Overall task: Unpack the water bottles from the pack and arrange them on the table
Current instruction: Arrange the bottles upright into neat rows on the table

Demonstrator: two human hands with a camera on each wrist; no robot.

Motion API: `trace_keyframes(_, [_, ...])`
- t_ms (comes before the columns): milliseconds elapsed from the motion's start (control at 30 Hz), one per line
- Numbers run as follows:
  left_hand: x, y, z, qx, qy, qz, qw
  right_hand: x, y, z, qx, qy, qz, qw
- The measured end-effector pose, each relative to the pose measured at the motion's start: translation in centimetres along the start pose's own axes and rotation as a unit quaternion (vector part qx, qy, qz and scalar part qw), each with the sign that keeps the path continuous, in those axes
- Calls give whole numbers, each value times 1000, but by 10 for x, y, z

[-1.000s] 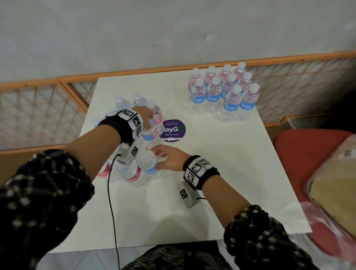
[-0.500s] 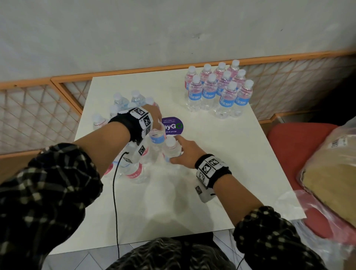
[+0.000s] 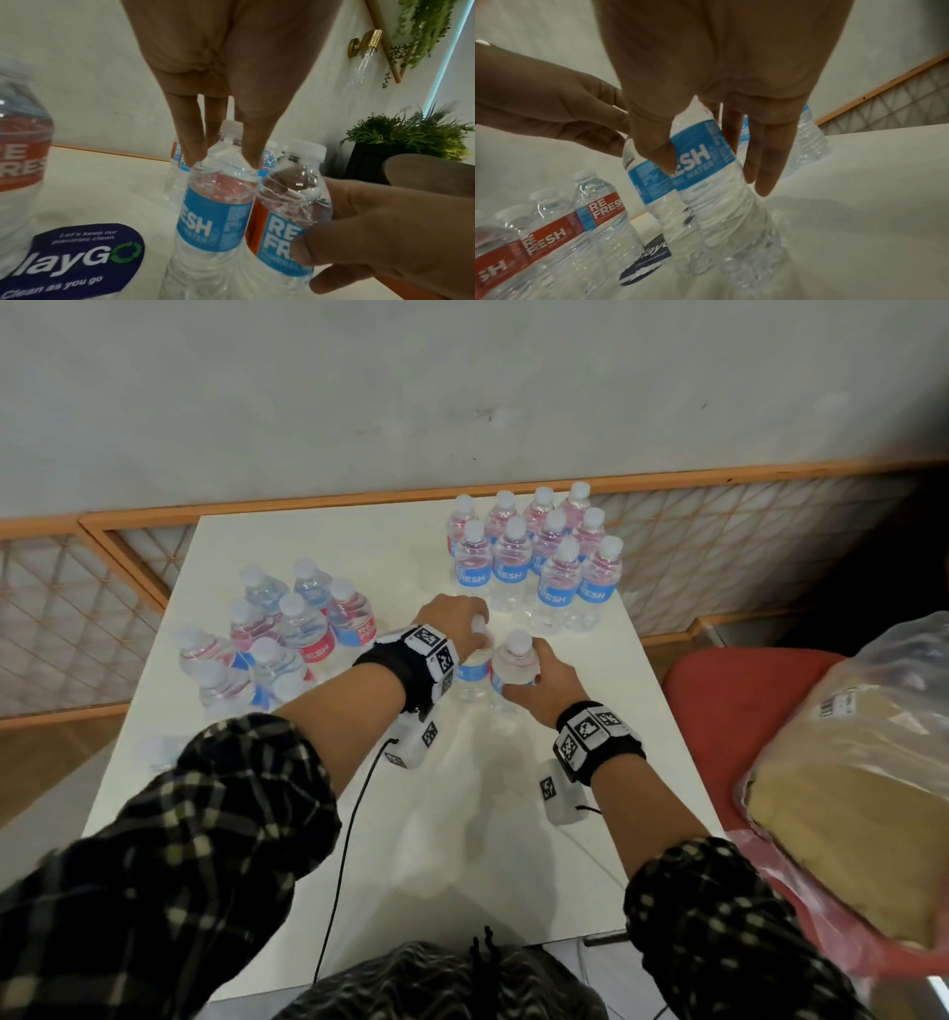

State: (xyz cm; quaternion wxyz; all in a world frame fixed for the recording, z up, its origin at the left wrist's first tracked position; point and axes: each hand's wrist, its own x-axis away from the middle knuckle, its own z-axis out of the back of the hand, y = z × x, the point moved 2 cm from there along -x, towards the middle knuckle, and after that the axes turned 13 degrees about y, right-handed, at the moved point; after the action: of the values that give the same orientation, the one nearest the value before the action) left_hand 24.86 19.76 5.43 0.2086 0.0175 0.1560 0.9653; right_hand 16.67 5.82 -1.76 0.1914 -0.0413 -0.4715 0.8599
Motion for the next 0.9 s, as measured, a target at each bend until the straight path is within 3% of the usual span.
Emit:
trace_keyframes(500, [-21, 12, -22, 86, 38, 79, 992, -24, -1, 12, 20, 8, 104, 994])
trace_keyframes(733, [-15, 16, -27, 138, 40, 122, 982, -42, -14, 29, 60, -16, 126, 990])
trace_keyframes(900, [-12, 12, -27, 138, 50, 114, 983, -56, -18, 25, 40, 18, 116, 992])
